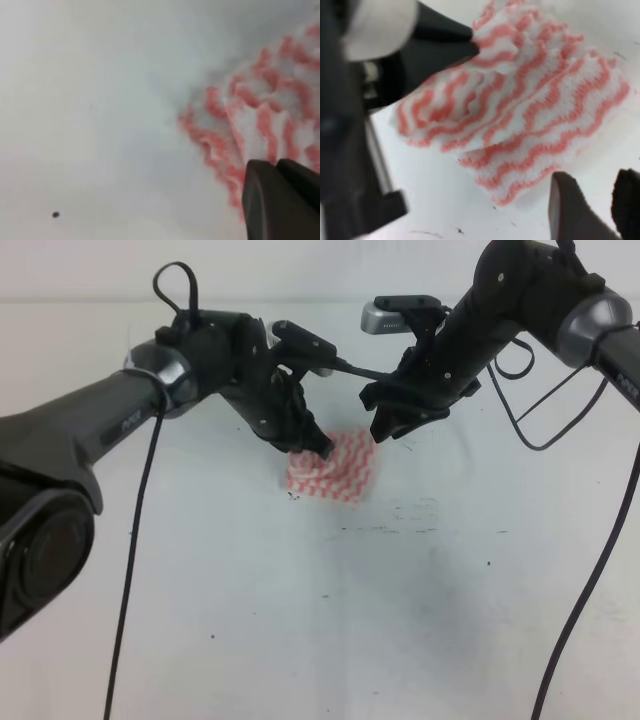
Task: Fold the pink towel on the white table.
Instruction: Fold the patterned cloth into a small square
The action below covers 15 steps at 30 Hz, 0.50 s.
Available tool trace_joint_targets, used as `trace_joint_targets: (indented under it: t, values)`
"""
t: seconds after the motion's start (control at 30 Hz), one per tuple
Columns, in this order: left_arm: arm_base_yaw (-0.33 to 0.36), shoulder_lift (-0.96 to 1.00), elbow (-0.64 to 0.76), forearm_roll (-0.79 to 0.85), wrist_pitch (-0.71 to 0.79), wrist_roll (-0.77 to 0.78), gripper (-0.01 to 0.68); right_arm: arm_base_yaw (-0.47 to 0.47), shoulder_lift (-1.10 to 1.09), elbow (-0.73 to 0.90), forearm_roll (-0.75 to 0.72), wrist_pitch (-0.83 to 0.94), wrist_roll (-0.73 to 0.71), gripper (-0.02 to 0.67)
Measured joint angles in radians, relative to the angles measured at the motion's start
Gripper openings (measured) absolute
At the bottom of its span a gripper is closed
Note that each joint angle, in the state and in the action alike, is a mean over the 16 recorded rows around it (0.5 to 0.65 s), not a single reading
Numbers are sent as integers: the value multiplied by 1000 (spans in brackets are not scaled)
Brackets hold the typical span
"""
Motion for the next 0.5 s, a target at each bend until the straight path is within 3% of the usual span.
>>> trace_joint_targets:
  t: [0.27,0.5]
  values:
    - [13,-19,-1,34,-4,-14,61,0,0,0,3,1,0,185]
    - [23,-18,-1,47,-21,-44,208,0,3,0,13,2,0,185]
